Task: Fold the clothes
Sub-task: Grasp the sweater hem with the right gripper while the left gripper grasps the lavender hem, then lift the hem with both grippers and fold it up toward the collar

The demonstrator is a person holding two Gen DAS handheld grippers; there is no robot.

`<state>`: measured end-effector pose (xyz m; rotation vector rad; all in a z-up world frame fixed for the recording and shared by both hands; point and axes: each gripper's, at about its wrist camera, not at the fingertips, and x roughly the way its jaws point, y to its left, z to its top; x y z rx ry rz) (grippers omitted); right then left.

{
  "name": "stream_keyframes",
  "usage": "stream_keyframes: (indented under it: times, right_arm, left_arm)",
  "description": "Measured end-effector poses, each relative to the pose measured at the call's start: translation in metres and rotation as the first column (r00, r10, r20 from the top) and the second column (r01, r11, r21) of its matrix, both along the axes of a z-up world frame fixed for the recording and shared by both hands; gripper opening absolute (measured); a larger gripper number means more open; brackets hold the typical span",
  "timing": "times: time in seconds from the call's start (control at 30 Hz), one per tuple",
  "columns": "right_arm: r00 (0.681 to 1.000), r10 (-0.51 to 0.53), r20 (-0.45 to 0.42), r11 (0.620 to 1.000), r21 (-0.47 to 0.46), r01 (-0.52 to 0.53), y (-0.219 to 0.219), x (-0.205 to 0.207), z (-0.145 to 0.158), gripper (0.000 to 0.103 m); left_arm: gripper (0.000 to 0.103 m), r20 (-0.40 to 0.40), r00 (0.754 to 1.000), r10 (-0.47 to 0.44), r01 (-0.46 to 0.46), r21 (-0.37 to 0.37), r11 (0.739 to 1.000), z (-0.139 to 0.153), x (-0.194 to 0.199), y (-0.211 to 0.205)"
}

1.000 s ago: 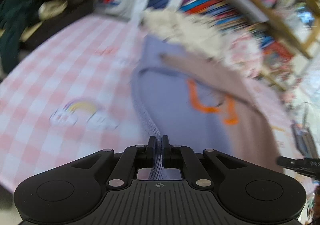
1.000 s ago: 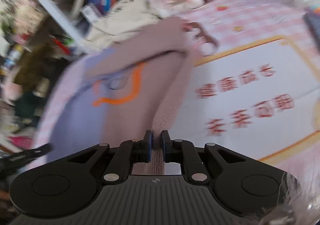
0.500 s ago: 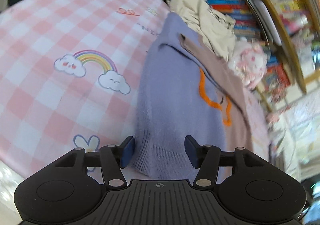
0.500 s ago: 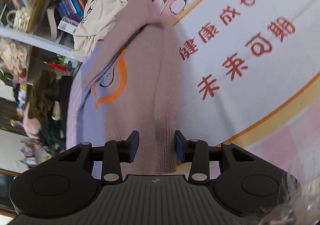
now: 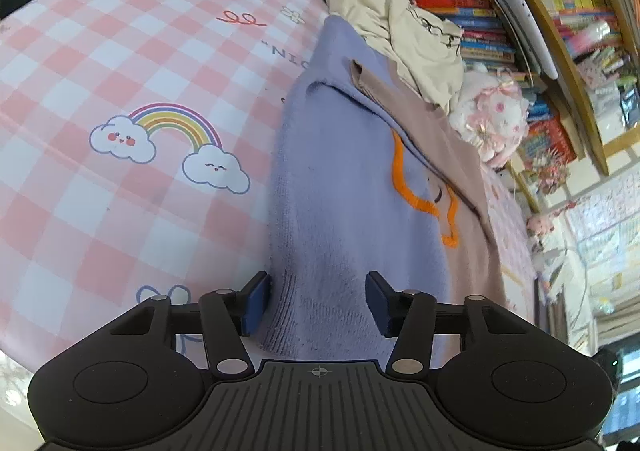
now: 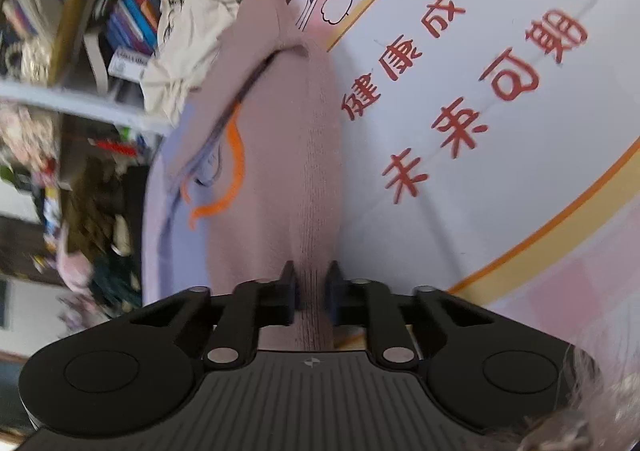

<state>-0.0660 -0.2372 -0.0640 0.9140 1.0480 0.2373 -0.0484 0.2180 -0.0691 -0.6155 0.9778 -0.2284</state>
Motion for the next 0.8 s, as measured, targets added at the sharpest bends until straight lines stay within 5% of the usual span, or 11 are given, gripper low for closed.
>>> stream_keyframes:
  times: [0.13, 0.3, 0.8]
  right_arm:
    - [0.997, 0.059, 0.055, 0.978, -0.206, -0.047, 0.008, -0.002, 0.018, 0.010]
    - [0.970, 0.155, 0.188, 0.922, -0.379, -0.074, 0.025, -0.012, 0.049, 0.010]
    - [0.997, 0.072, 0.027, 0.974, -0.218, -0.064, 0.002, -0.013, 0.020, 0.014]
  left_arm:
    - [0.003, -0.025, 0.999, -0.047, 0.049, 0.101, 0.994, 0.001, 0.003, -0.003]
    - [0.003, 0.091, 0.991, -0.102, 0.083, 0.189, 0.978, 0.031, -0.008, -0.020]
    - [0.009, -0.032, 0.999, -0.034, 0.034, 0.020, 0.999, -0.005, -0.004, 0.005]
